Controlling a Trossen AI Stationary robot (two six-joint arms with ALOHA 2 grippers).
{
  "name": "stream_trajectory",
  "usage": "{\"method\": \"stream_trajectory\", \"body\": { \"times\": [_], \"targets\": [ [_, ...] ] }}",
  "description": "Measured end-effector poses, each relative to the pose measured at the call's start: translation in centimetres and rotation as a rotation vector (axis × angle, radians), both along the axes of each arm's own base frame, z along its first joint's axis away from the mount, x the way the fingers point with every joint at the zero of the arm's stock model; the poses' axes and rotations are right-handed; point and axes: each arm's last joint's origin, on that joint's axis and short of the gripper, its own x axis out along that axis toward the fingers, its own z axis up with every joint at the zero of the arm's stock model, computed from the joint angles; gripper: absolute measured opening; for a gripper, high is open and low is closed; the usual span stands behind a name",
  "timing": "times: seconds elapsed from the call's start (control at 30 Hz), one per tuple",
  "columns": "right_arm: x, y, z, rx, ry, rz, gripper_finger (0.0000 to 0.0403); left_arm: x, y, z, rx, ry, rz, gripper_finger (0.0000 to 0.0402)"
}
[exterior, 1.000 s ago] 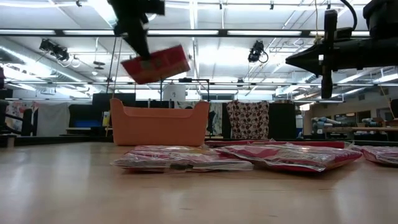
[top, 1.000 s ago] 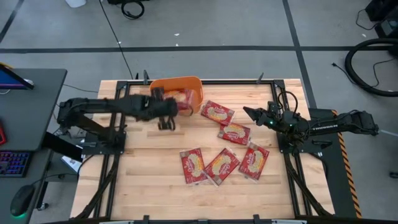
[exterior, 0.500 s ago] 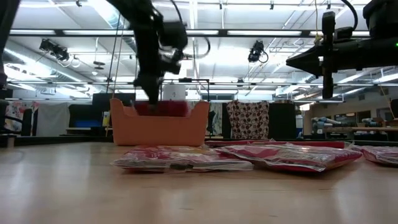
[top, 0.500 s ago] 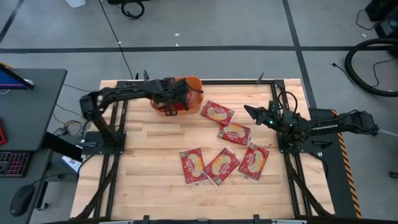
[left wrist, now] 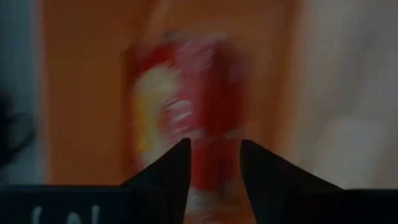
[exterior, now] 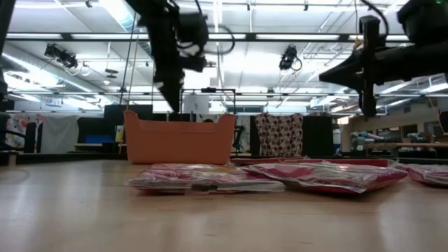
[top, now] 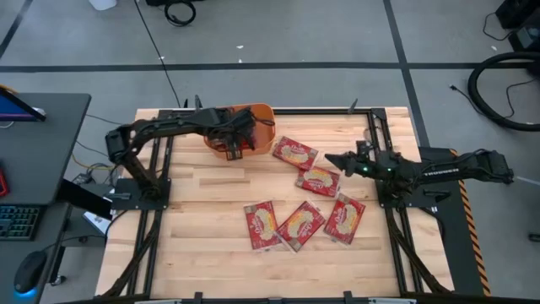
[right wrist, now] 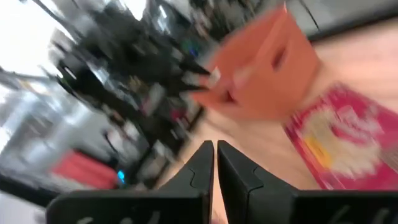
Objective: Sort popcorn bags into baskets
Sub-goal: Put the red popcorn bag into the orange bin
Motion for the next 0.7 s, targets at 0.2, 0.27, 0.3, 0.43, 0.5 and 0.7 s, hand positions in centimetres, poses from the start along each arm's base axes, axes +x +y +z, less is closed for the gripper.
{"method": "stream_trajectory", "body": {
  "times": [0.2,0.27,0.3,0.43,0.5,0.7],
  "targets": [
    [1.5,0.1,2.2,-0.102,0.279,0.113,0.0026,0.6,-4.1,1.5,-0.424,-0.201,-0.132,0.0149],
    [2.1,0.1,2.9,-0.155,0.368,0.148,0.0026,0.9,-5.4,1.4,-0.466,-0.200,-0.142,0.0150],
    [2.3,0.1,3.2,-0.174,0.418,0.161,0.0026,1.1,-6.1,1.4,-0.472,-0.196,-0.143,0.0150],
    [3.3,0.1,3.7,-0.229,0.597,0.242,0.0033,1.6,-8.3,1.4,-0.457,-0.196,-0.127,0.0150],
    [3.7,0.1,3.6,-0.244,0.688,0.294,0.0045,1.8,-9.3,1.4,-0.459,-0.200,-0.107,0.0150],
    [5.5,0.8,3.5,-0.320,0.878,0.495,0.0103,2.0,-11.8,1.4,-0.479,-0.204,-0.026,0.0150]
  ]
}}
